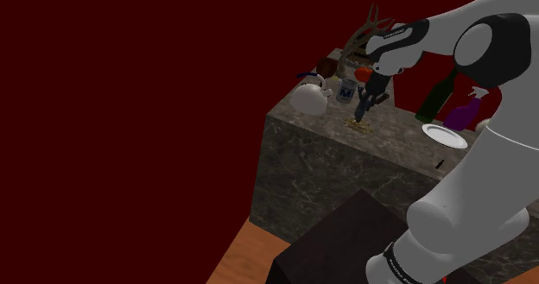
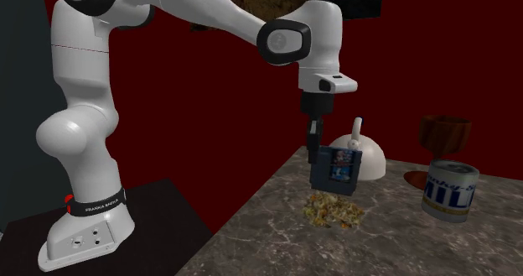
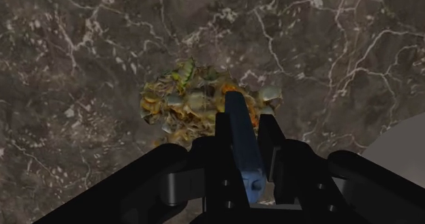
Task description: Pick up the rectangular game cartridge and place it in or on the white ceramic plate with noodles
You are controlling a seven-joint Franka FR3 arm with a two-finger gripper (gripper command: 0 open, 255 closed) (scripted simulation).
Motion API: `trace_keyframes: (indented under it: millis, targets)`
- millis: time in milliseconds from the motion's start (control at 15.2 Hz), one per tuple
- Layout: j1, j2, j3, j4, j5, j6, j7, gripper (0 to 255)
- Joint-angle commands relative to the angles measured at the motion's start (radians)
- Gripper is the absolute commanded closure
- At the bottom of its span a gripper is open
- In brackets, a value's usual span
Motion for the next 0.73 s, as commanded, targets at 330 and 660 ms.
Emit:
trace_keyframes:
  millis: [330,660]
  targets:
    - [0.0,0.0,0.0,0.0,0.0,0.001,0.0,0]
    - [0.001,-0.028,-0.002,0.068,-0.013,-0.094,0.009,0]
